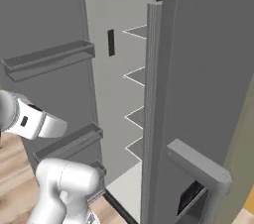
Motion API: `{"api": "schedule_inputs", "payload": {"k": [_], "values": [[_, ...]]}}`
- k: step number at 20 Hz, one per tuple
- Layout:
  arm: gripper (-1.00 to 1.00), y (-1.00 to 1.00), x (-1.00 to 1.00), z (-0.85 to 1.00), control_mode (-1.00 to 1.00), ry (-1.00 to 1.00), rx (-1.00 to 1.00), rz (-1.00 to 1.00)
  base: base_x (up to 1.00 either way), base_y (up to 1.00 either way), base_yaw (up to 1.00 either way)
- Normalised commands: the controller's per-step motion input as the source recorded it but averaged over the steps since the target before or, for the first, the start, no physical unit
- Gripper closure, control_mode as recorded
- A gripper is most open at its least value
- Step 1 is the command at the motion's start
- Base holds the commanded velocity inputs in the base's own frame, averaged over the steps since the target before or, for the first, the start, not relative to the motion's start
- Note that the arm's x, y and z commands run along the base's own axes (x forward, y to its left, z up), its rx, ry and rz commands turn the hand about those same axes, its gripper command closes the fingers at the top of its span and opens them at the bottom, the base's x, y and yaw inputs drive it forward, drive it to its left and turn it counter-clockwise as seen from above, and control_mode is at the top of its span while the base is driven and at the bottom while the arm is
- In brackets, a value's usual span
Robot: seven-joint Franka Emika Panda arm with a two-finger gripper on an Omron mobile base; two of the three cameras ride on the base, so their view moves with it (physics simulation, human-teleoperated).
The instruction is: Gather the garlic and mushroom from the fridge and place them on a tray on the dining counter. Then gather the chicken drumstick and fish from the fridge and place them on the other tray.
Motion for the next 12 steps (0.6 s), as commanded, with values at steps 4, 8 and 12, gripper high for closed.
{"api": "schedule_inputs", "payload": {"k": [4,8,12], "values": [[-1.0,0.0,0.0,0.0,1.0,0.0,0.0,0.0,0.66,0.0,-0.29],[-1.0,0.0,0.0,0.0,1.0,0.0,0.0,0.0,0.59,0.0,-0.24],[-1.0,0.0,0.0,0.0,1.0,0.0,0.0,0.0,0.58,0.0,-0.23]]}}
